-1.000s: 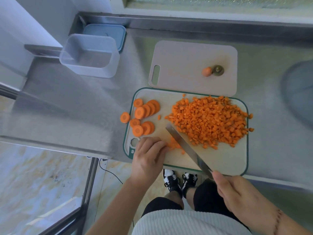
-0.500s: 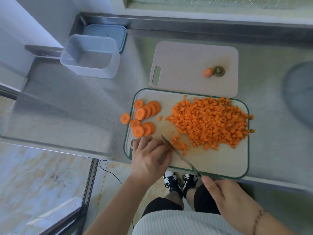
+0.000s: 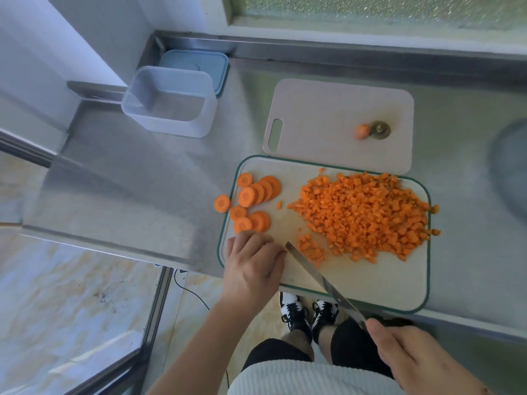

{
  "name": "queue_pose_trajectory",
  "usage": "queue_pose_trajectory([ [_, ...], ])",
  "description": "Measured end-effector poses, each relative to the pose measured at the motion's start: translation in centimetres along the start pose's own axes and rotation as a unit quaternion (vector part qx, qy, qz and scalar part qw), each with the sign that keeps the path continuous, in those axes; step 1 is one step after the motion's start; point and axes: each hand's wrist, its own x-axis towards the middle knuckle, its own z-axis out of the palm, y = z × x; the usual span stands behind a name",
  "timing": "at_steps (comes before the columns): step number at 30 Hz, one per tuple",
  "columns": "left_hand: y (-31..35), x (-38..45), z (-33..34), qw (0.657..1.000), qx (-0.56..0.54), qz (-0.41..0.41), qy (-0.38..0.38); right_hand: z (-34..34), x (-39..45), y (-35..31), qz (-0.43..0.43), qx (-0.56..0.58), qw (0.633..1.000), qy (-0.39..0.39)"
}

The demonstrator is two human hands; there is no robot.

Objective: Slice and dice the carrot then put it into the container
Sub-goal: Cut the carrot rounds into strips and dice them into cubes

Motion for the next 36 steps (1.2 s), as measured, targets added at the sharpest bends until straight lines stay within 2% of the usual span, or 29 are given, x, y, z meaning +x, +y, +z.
queue_pose_trajectory([
  [2,-0.8,0.4,-1.4,0.999,0.005,-0.024,0.037,0.7,0.9,0.4,-0.001,-0.011,0.998,-0.066],
  [6,-2.5,4.5,-2.6,0.997,0.033,-0.047,0.057,0.2,2.5,0.1,0.003,0.003,0.997,-0.079],
  [8,-2.8,7.2,-2.5,0.997,0.052,-0.058,0.019,-0.7,3.1,-0.2,-0.014,0.025,0.996,-0.081],
  [14,-2.9,12.6,-1.0,0.975,0.119,-0.042,-0.180,-1.6,5.0,-1.3,-0.035,0.030,0.998,-0.033],
  [17,-2.9,13.6,-0.9,0.969,0.134,-0.034,-0.207,-1.4,4.9,-1.9,-0.048,0.068,0.995,-0.048],
  [21,-2.5,15.1,-1.1,0.946,0.153,-0.041,-0.284,-1.5,4.0,-2.3,-0.046,0.134,0.988,-0.054],
  [24,-2.2,16.4,-1.3,0.938,0.129,-0.026,-0.320,-1.7,3.6,-2.2,-0.027,0.163,0.985,-0.054],
  [29,-2.6,16.8,-1.3,0.899,0.152,0.080,-0.403,-2.4,3.0,-2.7,0.002,0.217,0.974,-0.059],
  [32,-2.9,16.2,-1.2,0.897,0.127,0.131,-0.403,-2.5,2.9,-2.6,0.002,0.213,0.975,-0.061],
  [36,-3.2,15.9,-1.3,0.937,0.046,0.152,-0.311,-2.2,2.8,-2.6,0.008,0.226,0.972,-0.064],
])
